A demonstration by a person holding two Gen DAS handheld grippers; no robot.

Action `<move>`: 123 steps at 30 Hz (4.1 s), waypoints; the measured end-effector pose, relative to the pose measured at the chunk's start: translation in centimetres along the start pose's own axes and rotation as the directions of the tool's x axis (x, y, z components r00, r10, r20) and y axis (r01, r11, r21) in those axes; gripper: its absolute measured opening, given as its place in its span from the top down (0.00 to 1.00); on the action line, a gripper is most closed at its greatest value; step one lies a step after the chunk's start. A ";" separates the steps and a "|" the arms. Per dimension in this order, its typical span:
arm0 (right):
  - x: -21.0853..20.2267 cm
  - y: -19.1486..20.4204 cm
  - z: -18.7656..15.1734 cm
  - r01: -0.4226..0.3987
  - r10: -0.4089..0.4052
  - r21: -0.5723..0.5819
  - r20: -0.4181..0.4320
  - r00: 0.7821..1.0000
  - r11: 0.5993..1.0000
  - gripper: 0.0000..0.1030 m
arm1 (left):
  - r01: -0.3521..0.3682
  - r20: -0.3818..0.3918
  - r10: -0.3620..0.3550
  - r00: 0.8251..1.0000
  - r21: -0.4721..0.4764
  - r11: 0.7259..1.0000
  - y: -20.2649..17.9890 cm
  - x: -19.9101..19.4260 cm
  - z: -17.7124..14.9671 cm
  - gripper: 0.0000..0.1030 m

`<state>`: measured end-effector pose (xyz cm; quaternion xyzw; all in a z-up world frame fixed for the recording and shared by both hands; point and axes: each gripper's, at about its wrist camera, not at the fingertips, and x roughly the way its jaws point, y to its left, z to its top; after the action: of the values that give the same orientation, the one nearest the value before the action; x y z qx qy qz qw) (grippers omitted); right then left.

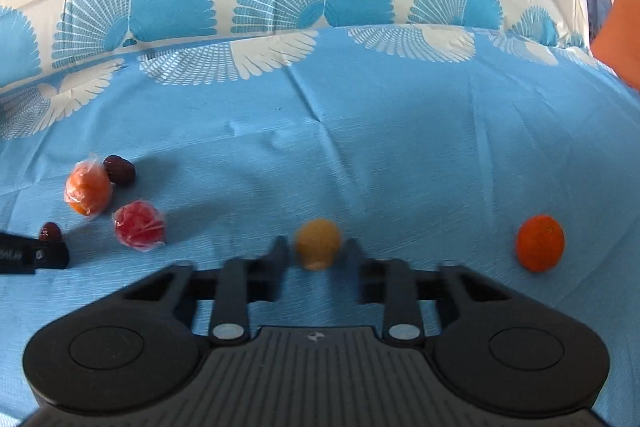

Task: Organize fruits
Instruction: 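Grasp the yellow fruit with right gripper while left grasps a red date, then carry both fruits over the blue plate and open both grippers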

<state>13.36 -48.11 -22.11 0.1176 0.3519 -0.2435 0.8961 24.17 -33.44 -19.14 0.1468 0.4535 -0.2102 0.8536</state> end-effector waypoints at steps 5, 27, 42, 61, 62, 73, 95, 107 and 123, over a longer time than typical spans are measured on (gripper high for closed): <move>-2.4 0.0 0.8 -0.014 0.014 0.025 -0.001 1.000 1.000 0.75 | 0.016 0.108 -0.019 0.994 0.033 0.999 0.2 -4.8 -0.5 0.81; -34.4 9.8 -5.5 -0.392 0.418 -0.210 0.095 0.903 0.896 0.75 | -0.072 0.265 0.081 0.961 -0.043 0.996 12.7 -35.9 -18.0 0.81; -45.4 14.4 -12.4 -0.476 0.521 -0.377 0.020 0.853 0.794 0.75 | -0.063 0.307 0.121 0.944 -0.193 0.979 16.4 -44.4 -27.4 0.81; -45.6 15.4 -12.7 -0.460 0.508 -0.409 0.009 0.861 0.788 0.75 | -0.064 0.300 0.133 0.945 -0.229 0.971 18.4 -44.0 -27.6 0.81; -45.5 15.4 -12.7 -0.461 0.507 -0.407 0.006 0.862 0.788 0.75 | -0.065 0.297 0.134 0.946 -0.230 0.971 18.4 -43.8 -27.4 0.81; -43.7 15.8 -12.2 -0.463 0.500 -0.387 -0.008 0.866 0.797 0.75 | -0.062 0.286 0.130 0.949 -0.233 0.970 19.7 -42.2 -25.5 0.81; -32.1 21.0 -7.0 -0.443 0.459 -0.335 -0.035 0.888 0.831 0.75 | -0.048 0.212 0.099 0.972 -0.232 0.972 21.6 -31.1 -16.5 0.81; -22.8 23.9 -5.7 -0.437 0.429 -0.331 -0.102 0.897 0.836 0.75 | -0.047 0.104 0.068 0.992 -0.194 0.980 22.3 -21.0 -13.4 0.81; -15.9 25.4 -5.7 -0.439 0.400 -0.348 -0.183 0.898 0.828 0.68 | -0.062 0.059 0.075 0.995 -0.199 0.978 24.0 -15.1 -12.6 0.11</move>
<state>13.16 -18.65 -14.33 0.0284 0.4032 0.0387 0.9139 19.48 -3.61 -11.91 0.0700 0.4381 -0.1395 0.8853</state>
